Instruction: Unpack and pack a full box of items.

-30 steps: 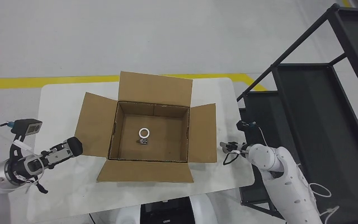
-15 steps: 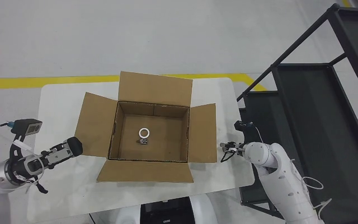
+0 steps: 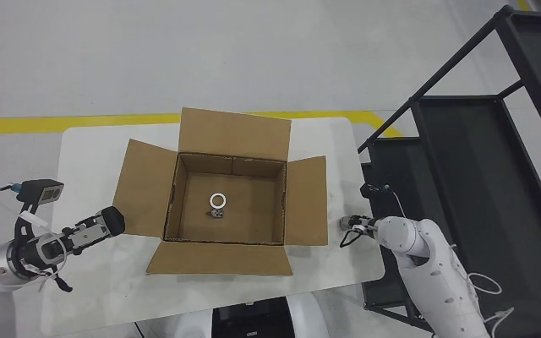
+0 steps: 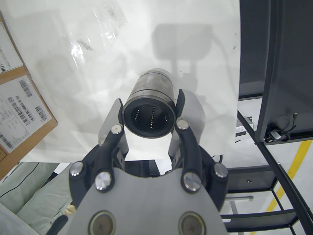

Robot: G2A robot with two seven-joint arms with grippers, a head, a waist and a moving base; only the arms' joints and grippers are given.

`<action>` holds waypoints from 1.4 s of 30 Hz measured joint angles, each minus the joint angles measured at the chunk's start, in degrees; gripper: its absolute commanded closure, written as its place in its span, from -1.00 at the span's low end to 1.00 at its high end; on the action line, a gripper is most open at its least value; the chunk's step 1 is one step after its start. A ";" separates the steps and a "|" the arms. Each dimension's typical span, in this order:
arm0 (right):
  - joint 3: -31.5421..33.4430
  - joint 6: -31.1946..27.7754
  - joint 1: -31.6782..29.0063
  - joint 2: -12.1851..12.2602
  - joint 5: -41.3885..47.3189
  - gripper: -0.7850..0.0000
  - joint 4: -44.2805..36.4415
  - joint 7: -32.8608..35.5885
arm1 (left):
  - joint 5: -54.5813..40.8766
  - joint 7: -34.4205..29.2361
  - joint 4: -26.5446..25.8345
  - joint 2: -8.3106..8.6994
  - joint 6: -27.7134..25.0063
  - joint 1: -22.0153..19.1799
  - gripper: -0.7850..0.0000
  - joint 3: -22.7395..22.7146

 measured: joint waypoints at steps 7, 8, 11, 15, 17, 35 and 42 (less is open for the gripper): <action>5.58 -2.01 -5.19 0.52 2.32 1.00 -7.08 -0.09 | 0.00 0.00 0.00 0.00 0.00 0.00 -1.00 0.00; 6.69 -2.25 -6.18 0.59 2.81 1.00 -8.58 -0.29 | 0.00 0.00 0.00 0.00 0.00 0.00 -1.00 0.00; 9.78 -2.51 -8.93 0.74 3.81 1.00 -13.36 -0.51 | 0.00 0.00 0.00 0.00 0.00 0.00 -1.00 0.00; 14.14 -3.18 -13.08 0.82 5.36 1.00 -20.12 -1.09 | 0.00 0.00 0.00 0.00 0.00 0.00 -1.00 0.00; 16.57 -3.71 -15.03 0.79 7.06 1.00 -23.28 -1.28 | 0.00 0.00 0.00 0.00 0.00 0.00 -1.00 0.00; 22.49 -22.82 -12.40 1.79 20.29 1.00 -32.86 -0.45 | 0.00 0.00 0.00 0.00 0.00 0.00 -1.00 0.00; 11.19 -23.18 -3.44 2.49 16.72 1.00 -32.86 0.97 | 0.00 0.00 0.00 0.00 0.00 0.00 -1.00 0.00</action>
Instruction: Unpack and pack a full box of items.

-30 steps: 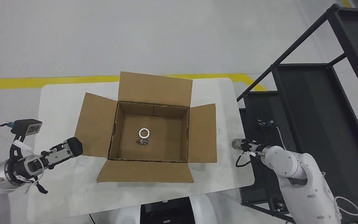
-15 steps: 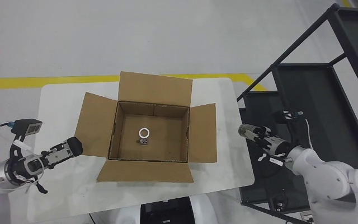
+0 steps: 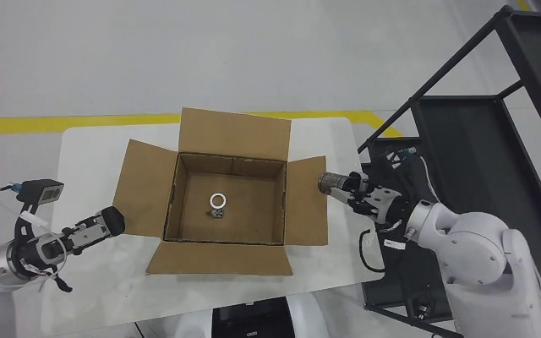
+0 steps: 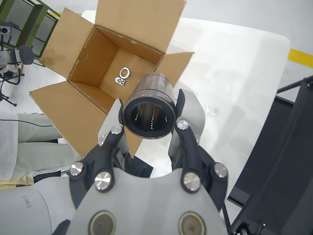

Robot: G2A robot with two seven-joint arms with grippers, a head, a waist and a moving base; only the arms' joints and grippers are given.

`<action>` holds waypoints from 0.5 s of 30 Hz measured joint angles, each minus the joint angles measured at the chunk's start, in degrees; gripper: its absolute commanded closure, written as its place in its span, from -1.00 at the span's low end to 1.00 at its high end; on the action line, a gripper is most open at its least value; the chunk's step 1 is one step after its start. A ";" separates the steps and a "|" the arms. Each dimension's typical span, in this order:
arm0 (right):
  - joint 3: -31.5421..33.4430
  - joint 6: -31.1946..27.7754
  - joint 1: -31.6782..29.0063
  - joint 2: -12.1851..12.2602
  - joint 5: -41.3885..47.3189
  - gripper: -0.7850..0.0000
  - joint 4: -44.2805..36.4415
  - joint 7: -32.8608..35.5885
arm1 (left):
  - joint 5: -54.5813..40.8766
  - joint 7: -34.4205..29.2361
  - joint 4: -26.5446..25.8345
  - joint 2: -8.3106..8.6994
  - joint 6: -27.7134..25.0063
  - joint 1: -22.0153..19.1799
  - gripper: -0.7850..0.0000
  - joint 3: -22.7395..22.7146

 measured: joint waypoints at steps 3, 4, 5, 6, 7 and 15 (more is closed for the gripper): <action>-6.25 1.25 4.10 0.10 -3.29 1.00 0.00 0.45 | 0.00 0.00 0.00 0.00 0.00 0.00 -1.00 0.00; -8.43 2.02 5.38 0.09 -4.55 1.00 0.00 0.72 | 0.00 0.00 0.00 0.00 0.00 0.00 -1.00 0.00; -11.58 3.38 7.13 0.04 -6.43 1.00 0.00 1.09 | 0.00 0.00 0.00 0.00 0.00 0.00 -1.00 0.00; -14.03 4.69 8.45 -0.04 -7.97 1.00 0.00 1.31 | 0.00 0.00 0.00 0.00 0.00 0.00 -1.00 0.00; -16.56 6.21 9.77 -0.15 -9.70 1.00 0.00 1.56 | 0.00 0.00 0.00 0.00 0.00 0.00 -1.00 0.00; -35.78 21.92 18.64 -1.55 -23.56 1.00 0.00 5.98 | 0.00 0.00 0.00 0.00 0.00 0.00 -1.00 0.00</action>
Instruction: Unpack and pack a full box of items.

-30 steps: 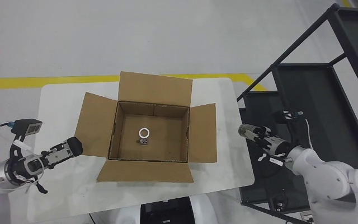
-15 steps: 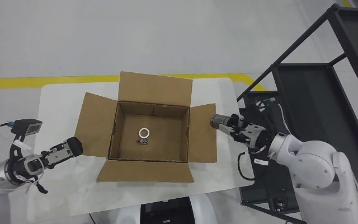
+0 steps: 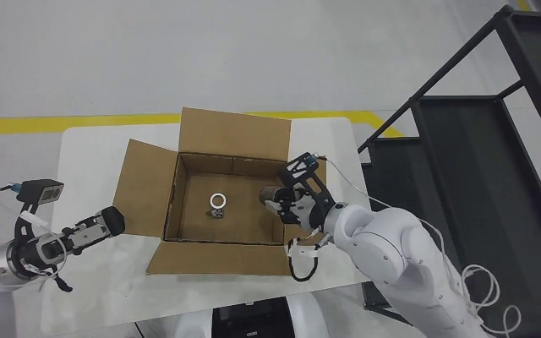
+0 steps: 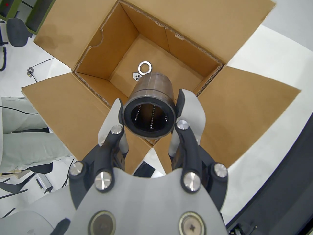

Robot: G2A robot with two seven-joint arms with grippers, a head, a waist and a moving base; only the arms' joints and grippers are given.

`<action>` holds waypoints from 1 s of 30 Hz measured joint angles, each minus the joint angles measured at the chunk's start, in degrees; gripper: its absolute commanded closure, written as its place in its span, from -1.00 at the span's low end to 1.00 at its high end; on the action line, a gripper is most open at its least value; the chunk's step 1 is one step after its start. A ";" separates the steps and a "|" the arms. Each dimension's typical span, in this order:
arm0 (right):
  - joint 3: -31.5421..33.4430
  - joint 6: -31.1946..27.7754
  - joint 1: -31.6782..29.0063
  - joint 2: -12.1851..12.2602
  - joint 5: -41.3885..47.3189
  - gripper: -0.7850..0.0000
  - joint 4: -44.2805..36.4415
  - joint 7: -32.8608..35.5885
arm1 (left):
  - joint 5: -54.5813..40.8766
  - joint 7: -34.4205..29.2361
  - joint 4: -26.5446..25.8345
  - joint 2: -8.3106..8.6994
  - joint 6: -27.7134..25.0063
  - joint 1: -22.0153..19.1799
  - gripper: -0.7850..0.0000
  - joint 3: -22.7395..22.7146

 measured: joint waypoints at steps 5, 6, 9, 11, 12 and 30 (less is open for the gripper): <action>0.47 -0.34 -0.10 0.02 0.28 1.00 0.00 -0.06 | 0.00 0.00 0.00 0.00 0.00 0.00 -1.00 0.00; 0.47 -0.34 -0.10 0.02 0.28 1.00 0.00 -0.06 | 0.00 0.00 0.00 0.00 0.00 0.00 -1.00 0.00; 0.45 -0.33 -0.09 0.02 0.28 1.00 0.00 -0.06 | 0.00 0.00 0.00 0.00 0.00 0.00 -1.00 0.00; 0.45 -0.33 -0.09 0.02 0.28 1.00 0.00 -0.06 | 0.00 0.00 0.00 0.00 0.00 0.00 -1.00 0.00; 0.45 -0.33 -0.09 0.02 0.28 1.00 0.00 -0.06 | 0.00 0.00 0.00 0.00 0.00 0.00 -1.00 0.00; -13.17 2.40 11.17 -2.37 -5.49 1.00 10.14 4.18 | 0.00 0.00 0.00 0.00 0.00 0.00 -1.00 0.00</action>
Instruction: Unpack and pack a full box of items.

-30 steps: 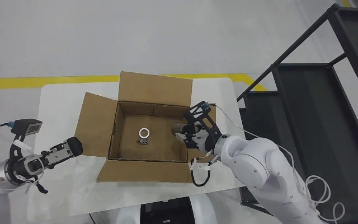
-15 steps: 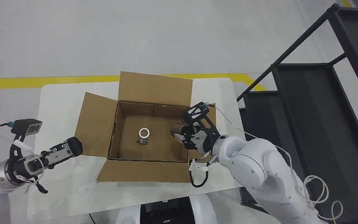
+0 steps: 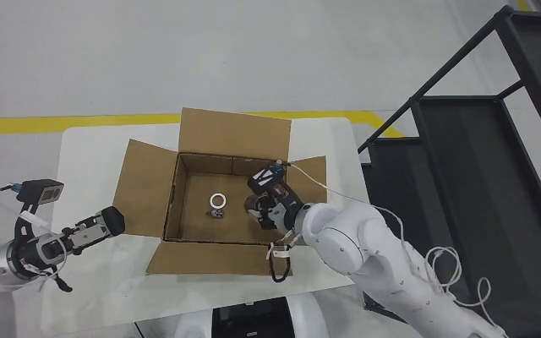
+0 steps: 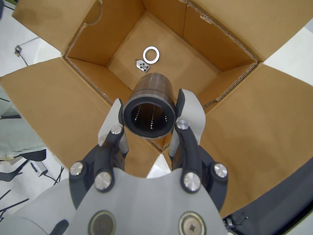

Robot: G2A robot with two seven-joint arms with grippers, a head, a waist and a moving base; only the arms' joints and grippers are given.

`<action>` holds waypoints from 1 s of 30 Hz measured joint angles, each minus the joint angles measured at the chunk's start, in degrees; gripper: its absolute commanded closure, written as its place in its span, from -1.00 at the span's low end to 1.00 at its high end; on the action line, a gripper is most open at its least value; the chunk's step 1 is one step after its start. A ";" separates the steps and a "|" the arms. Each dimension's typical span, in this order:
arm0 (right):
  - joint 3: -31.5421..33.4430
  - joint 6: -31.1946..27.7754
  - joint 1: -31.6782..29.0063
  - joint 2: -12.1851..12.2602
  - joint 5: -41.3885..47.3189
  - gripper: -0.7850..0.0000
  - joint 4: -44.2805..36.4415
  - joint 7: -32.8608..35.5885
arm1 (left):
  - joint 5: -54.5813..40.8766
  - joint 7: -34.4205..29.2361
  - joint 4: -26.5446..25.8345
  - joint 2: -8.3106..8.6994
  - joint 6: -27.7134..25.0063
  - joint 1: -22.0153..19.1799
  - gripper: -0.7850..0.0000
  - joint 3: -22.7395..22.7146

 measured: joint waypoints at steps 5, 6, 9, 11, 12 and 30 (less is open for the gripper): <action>-8.59 4.66 8.39 -2.48 -6.18 1.00 6.46 4.21 | 0.00 0.00 0.00 0.00 0.00 0.00 -1.00 0.00; -9.93 5.28 9.71 -2.99 -6.61 1.00 7.70 4.77 | 0.00 0.00 0.00 0.00 0.00 0.00 -1.00 0.00; -13.90 7.17 13.87 -4.82 -7.09 1.00 12.55 6.23 | 0.00 0.00 0.00 0.00 0.00 0.00 -1.00 0.00; -15.85 8.38 16.42 -6.21 -5.45 1.00 16.12 6.47 | 0.00 0.00 0.00 0.00 0.00 0.00 -1.00 0.00; -16.47 8.80 17.40 -6.78 -4.49 1.00 17.56 6.41 | 0.00 0.00 0.00 0.00 0.00 0.00 -1.00 0.00; -20.77 14.45 23.68 -12.35 -1.46 1.00 29.00 3.29 | 0.00 0.00 0.00 0.00 0.00 0.00 -1.00 0.00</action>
